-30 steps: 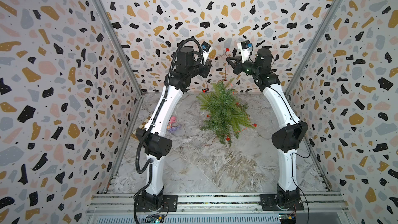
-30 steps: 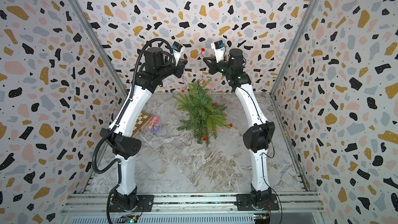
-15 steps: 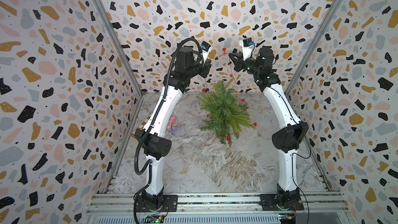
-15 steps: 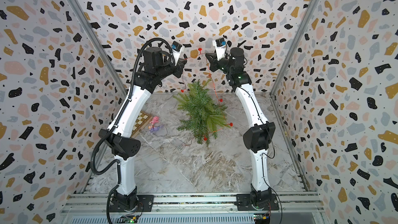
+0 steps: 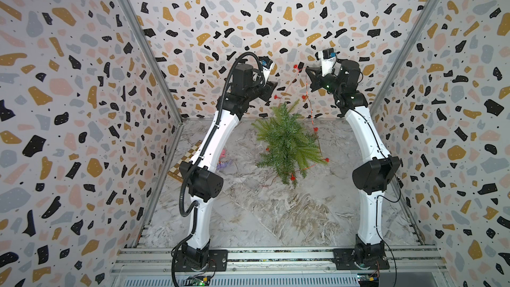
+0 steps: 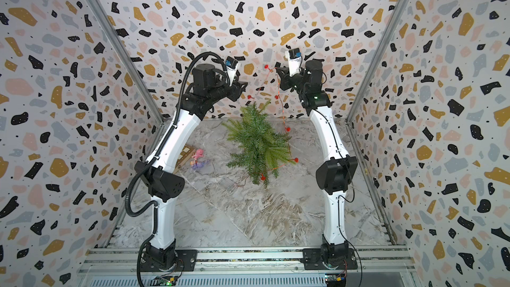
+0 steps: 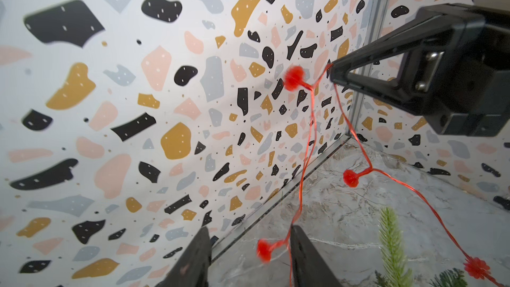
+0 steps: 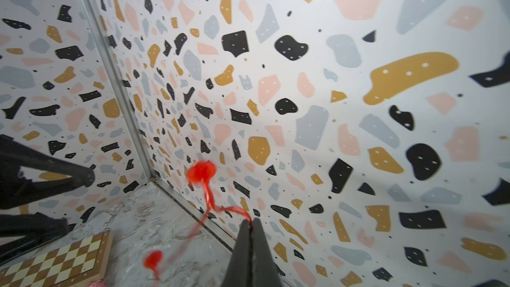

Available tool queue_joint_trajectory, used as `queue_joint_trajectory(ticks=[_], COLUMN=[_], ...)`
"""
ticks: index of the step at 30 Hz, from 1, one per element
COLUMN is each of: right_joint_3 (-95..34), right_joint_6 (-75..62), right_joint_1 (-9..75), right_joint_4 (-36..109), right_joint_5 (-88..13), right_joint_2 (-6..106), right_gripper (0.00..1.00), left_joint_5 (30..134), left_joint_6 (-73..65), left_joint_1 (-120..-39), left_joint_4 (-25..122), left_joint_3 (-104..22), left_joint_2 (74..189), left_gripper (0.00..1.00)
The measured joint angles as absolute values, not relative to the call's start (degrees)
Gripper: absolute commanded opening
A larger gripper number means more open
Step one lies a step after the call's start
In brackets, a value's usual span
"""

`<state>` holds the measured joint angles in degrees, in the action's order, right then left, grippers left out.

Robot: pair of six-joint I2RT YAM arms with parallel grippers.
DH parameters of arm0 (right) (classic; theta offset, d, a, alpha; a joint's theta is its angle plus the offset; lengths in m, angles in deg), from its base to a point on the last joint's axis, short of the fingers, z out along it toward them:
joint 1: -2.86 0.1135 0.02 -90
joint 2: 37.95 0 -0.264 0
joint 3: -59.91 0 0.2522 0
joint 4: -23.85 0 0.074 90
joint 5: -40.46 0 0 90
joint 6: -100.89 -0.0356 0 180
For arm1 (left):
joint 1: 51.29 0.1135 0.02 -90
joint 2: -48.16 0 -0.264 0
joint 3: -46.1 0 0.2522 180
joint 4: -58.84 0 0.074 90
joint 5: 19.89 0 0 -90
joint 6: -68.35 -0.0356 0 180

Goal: Remove string lights from the small christmas tree
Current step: Remove the light string from the Christmas tree.

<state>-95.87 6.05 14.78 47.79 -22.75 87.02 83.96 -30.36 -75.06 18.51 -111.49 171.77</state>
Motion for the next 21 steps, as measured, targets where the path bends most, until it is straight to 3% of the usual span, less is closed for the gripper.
queue_joint_trajectory(ticks=[10,21], right_joint_3=[-95.28,-85.05], right_joint_6=[3.98,2.32], right_joint_1=[12.84,10.54], right_joint_4=[52.60,55.48], right_joint_5=[-26.88,-28.28], right_joint_2=[86.82,79.59], right_gripper=[0.00,0.00], left_joint_5=[87.26,88.24], left_joint_6=[-24.98,-22.88], left_joint_1=[-74.62,-74.32], left_joint_4=[16.89,15.10], left_joint_3=[-111.45,-91.90], left_joint_2=[170.59,149.39], left_gripper=[0.60,0.60])
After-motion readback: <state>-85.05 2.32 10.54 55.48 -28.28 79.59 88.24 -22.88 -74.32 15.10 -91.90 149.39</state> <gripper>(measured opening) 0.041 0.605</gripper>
